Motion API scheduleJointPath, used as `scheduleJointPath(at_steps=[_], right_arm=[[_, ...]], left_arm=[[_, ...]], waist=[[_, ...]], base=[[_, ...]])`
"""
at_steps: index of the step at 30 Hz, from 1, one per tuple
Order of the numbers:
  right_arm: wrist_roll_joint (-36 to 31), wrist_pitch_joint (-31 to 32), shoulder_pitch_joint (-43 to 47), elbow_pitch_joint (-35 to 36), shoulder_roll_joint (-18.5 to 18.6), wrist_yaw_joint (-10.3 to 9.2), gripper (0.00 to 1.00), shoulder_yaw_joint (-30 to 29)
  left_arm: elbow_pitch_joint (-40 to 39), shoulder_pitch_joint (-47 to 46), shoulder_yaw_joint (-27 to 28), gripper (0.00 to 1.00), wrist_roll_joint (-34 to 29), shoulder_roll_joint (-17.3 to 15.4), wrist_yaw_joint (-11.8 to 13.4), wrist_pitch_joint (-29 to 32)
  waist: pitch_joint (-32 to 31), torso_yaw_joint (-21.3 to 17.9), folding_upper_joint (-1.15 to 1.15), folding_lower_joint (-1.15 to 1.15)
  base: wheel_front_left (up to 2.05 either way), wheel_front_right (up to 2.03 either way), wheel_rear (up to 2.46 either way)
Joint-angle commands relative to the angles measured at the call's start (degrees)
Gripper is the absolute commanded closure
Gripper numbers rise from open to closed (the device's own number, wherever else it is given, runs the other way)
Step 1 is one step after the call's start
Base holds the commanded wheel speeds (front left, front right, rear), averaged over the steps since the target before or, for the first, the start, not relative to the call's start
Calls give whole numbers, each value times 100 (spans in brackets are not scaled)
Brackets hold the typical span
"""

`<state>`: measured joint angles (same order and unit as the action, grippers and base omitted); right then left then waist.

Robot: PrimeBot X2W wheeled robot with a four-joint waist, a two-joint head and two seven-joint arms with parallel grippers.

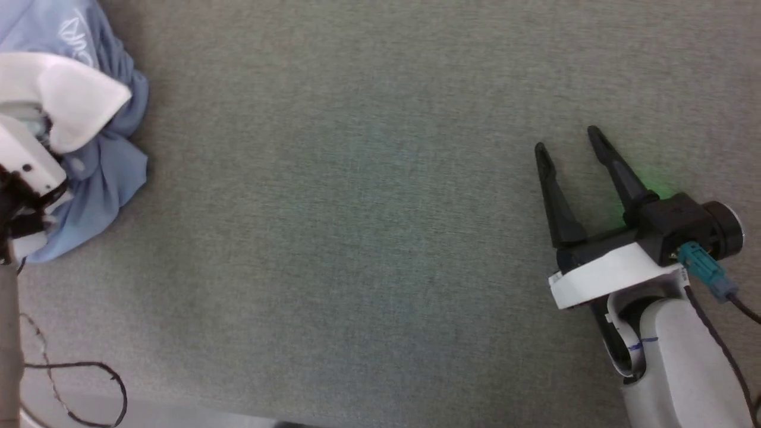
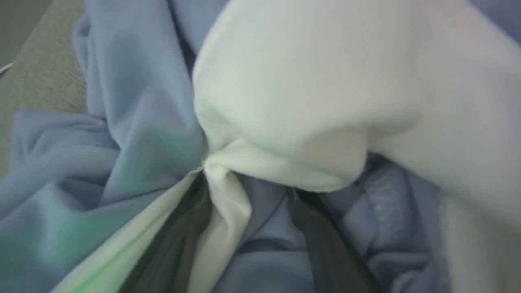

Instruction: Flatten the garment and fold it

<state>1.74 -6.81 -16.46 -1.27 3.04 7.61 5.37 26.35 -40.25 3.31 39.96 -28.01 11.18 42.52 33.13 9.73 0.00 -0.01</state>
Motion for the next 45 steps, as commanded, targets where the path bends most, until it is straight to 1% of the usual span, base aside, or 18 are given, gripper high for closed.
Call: scheduleJointPath(at_steps=[1, 2, 5, 8, 10, 13, 15, 18, 20, 23, 28, 33, 36, 40, 45], right_arm=[[51, -25, -13, -125, 8, -12, 0, 2], [64, -46, -4, -167, 6, -12, 0, 14], [111, -116, 39, -305, -2, -12, 0, 21], [172, -178, 124, -445, -8, -12, 0, 9], [224, -219, 197, -549, -12, -12, 0, -11], [376, -278, 341, -694, -14, -12, 0, -36], [448, -302, 433, -764, -14, -12, 0, -62], [522, -335, 540, -845, -15, -12, 0, -98], [569, -351, 588, -878, -15, -12, 0, -119], [624, -360, 655, -905, -15, -12, 0, -128], [640, -324, 712, -879, -15, -12, 0, -144], [643, -266, 734, -838, -15, -12, 0, -116], [650, -239, 742, -812, -16, -12, 0, -100], [667, -221, 762, -790, -16, -12, 0, -100], [699, -206, 788, -781, -16, -12, 0, -86]], left_arm=[[135, 464, -268, 71, 33, 344, -9, 257], [10, 513, -285, 100, -54, 256, -12, 178], [-393, 575, -229, 100, -440, -4, 28, -565], [-695, 518, -113, 100, -975, -256, 160, -1741], [-779, 425, -122, 100, -1293, -378, 176, -2452], [-919, 207, -252, 100, -1622, -507, 51, -3187], [-1036, 5, -393, 100, -1784, -530, -58, -3535], [-1226, -320, -631, 100, -1925, -482, -241, -3851], [-1396, -538, -808, 100, -1963, -390, -368, -3959], [-1637, -855, -1083, 100, -1965, -128, -513, -4078], [-1872, -1363, -1532, 100, -1817, 494, -712, -4144], [-1930, -1714, -1892, 100, -1560, 1224, -792, -4164], [-1846, -1744, -2139, 100, -1490, 1521, -836, -4090], [-1511, -1455, -2515, 100, -1478, 1688, -900, -3812], [-883, -690, -2987, 100, -1502, 1740, -927, -3445]], waist=[[-192, -72, 0, 1], [-303, -74, 0, 1], [-685, -95, 0, 1], [-1085, -152, 0, 1], [-1357, -212, 0, 1], [-1742, -320, 0, 1], [-1954, -403, 0, 1], [-2238, -579, 0, 1], [-2378, -722, 0, 1], [-2561, -962, 0, 1], [-2694, -1363, 0, 1], [-2710, -1755, 0, 1], [-2673, -1937, 0, 1], [-2606, -2106, 0, 1], [-2516, -2219, 0, 1]], base=[[0, 0, 0], [0, 0, 0], [0, 0, 0], [0, 0, 0], [0, 0, 0], [0, 0, 0], [0, 0, 0], [0, 0, 0], [0, 0, 0], [0, 0, 0], [0, 0, 0], [0, 0, 0], [0, 0, 0], [0, 0, 0], [0, 0, 0]])
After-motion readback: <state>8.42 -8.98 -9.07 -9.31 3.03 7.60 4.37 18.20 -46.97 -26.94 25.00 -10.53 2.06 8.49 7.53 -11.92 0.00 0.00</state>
